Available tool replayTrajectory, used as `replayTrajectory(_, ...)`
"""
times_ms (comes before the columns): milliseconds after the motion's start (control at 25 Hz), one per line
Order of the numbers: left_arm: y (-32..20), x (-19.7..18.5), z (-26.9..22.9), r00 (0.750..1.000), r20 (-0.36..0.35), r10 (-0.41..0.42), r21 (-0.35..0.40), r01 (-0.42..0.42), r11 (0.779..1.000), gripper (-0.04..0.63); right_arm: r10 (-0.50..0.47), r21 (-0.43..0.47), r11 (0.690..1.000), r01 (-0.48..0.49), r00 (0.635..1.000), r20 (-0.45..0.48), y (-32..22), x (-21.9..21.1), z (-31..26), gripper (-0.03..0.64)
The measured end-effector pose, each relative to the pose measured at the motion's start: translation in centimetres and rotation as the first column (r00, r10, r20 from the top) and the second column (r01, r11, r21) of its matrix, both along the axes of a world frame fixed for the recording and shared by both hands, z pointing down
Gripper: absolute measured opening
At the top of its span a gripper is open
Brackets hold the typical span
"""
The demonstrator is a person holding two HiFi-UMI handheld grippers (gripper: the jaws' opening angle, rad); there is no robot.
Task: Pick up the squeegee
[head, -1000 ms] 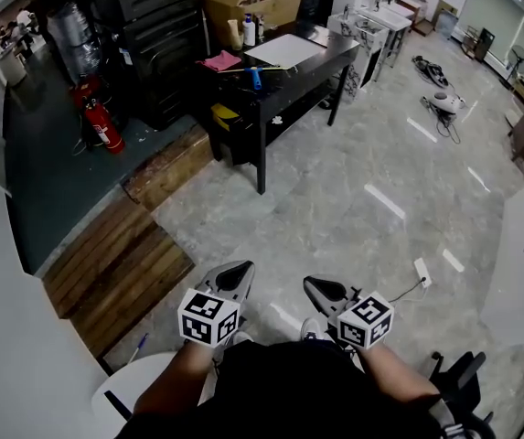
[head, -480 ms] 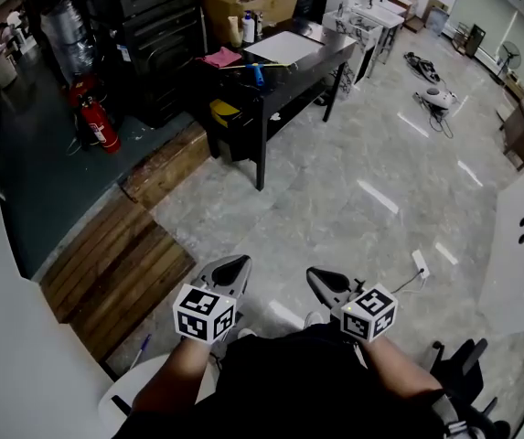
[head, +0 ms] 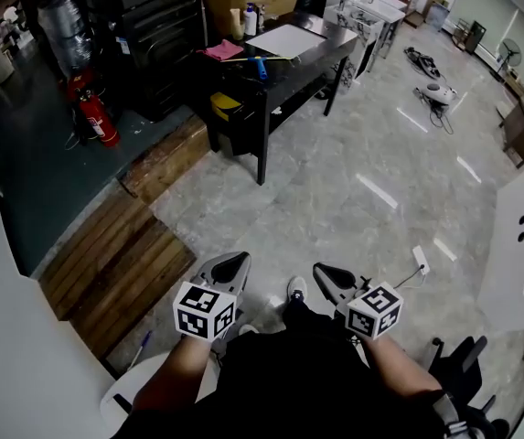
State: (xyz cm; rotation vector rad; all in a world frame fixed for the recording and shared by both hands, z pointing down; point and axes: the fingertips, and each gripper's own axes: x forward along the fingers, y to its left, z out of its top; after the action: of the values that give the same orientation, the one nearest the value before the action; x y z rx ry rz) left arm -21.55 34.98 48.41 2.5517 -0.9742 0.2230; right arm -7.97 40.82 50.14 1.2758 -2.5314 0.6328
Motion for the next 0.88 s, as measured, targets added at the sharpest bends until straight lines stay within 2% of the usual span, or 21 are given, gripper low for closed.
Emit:
replayTrajectory(400,-4.0,1.6,0.6,0.998,0.038,-0.057,-0.015,0.058,0.998,0.017,-0.056,0.017,0.998,0.054,0.996,0.071,-7.9,1.2,0.3,0.009)
replayTrajectory(640,-9.6,3.0,-0.9,0.993,0.059,-0.102,0.021,0.101,0.995,0.017,-0.080,0.069,0.995,0.074,0.992,0.098,-13.6,3.0,-1.2,0.009)
replayTrajectory(880,-13.0,6.7,-1.6,0.997,0.057,-0.060,0.026,0.059,0.998,0.017,-0.038,0.032,0.999,0.034,0.990,0.136,-17.1,5.4,0.0,0.009)
